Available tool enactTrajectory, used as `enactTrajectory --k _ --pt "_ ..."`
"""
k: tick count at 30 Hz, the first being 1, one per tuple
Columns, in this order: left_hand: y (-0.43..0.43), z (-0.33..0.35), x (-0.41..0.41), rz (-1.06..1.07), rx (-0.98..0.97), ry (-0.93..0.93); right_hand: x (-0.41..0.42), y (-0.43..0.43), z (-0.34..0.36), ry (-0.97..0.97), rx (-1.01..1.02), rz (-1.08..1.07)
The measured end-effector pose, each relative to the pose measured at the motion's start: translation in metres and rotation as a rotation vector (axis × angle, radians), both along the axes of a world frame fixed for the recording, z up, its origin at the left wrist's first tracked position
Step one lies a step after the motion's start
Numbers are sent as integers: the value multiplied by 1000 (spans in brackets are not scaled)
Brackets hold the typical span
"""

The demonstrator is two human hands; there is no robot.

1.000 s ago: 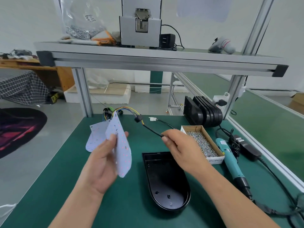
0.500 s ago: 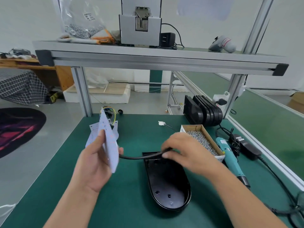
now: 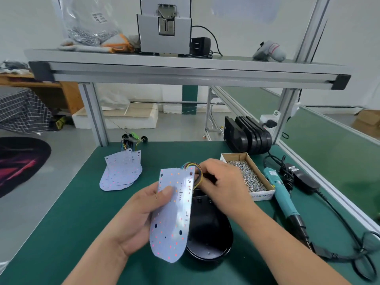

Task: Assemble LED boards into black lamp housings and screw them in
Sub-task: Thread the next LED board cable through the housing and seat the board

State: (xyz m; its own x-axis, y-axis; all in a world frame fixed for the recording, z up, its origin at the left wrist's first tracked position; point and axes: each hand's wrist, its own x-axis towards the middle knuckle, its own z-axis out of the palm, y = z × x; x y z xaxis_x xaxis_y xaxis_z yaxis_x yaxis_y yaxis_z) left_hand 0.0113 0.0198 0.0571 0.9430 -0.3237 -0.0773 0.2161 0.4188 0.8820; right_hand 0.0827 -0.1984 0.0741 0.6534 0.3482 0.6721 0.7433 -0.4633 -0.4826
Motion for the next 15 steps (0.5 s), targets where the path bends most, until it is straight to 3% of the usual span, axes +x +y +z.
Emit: enactTrajectory --k 3,6,9,15 --pt "3 3 0 -4 0 -39 -3 7 1 58 72 16" --pt "10 3 -1 125 -87 -46 5 -6 4 20 -83 17" --pt "24 2 4 299 -277 -91 23 -37 9 -80 -273 -131" --pt "15 -7 13 364 -370 -36 31 -60 11 106 -392 -435"
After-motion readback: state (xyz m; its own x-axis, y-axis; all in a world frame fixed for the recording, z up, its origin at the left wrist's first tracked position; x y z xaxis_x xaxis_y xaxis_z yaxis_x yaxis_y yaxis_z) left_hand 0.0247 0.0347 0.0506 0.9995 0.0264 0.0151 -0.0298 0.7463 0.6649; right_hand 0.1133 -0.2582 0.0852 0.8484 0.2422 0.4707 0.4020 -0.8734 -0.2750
